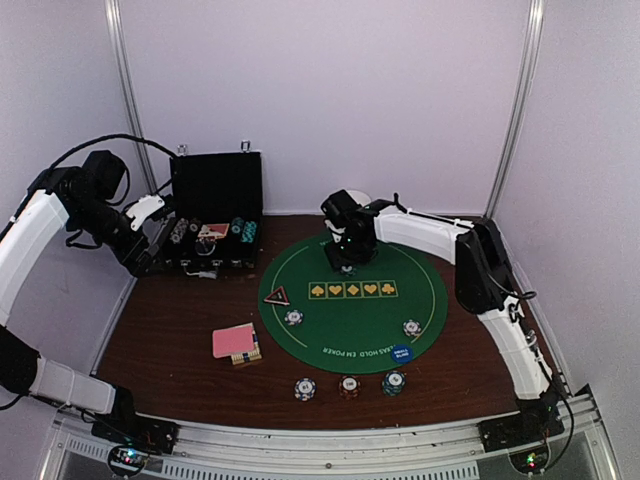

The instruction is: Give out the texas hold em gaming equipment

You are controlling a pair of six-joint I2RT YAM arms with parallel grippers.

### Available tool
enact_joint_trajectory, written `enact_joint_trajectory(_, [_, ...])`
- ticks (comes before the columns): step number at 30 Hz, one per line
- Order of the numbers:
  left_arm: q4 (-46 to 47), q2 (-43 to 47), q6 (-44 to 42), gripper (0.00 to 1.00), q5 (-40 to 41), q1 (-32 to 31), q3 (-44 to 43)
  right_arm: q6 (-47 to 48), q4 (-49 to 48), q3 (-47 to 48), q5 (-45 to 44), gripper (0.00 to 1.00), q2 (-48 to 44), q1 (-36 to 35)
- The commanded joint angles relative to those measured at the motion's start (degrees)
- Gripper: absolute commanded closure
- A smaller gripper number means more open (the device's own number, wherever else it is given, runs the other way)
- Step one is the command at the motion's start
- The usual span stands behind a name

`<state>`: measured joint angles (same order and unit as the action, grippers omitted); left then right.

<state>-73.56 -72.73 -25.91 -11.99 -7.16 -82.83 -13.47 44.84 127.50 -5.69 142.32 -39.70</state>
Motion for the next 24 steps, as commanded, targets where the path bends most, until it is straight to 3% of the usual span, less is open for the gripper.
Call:
enact_joint_trajectory(1, [0.6, 1.0, -0.9, 0.03, 0.9, 0.4, -0.8, 0.2, -1.9, -7.7, -0.8, 0.44, -11.9, -3.2])
enact_joint_trajectory(10, [0.5, 1.0, -0.9, 0.03, 1.1, 0.4, -1.2, -5.8, -5.1, -38.3, 0.3, 0.42, -34.0, -11.6])
enact_joint_trajectory(16, [-0.1, 0.9, -0.8, 0.03, 0.6, 0.4, -1.9, -14.3, -4.7, -59.8, 0.6, 0.26, -47.5, -17.4])
enact_joint_trajectory(24, [-0.7, 0.9, -0.4, 0.02, 0.2, 0.4, -2.3, -21.5, -1.1, -68.9, 1.7, 0.24, -54.2, -22.9])
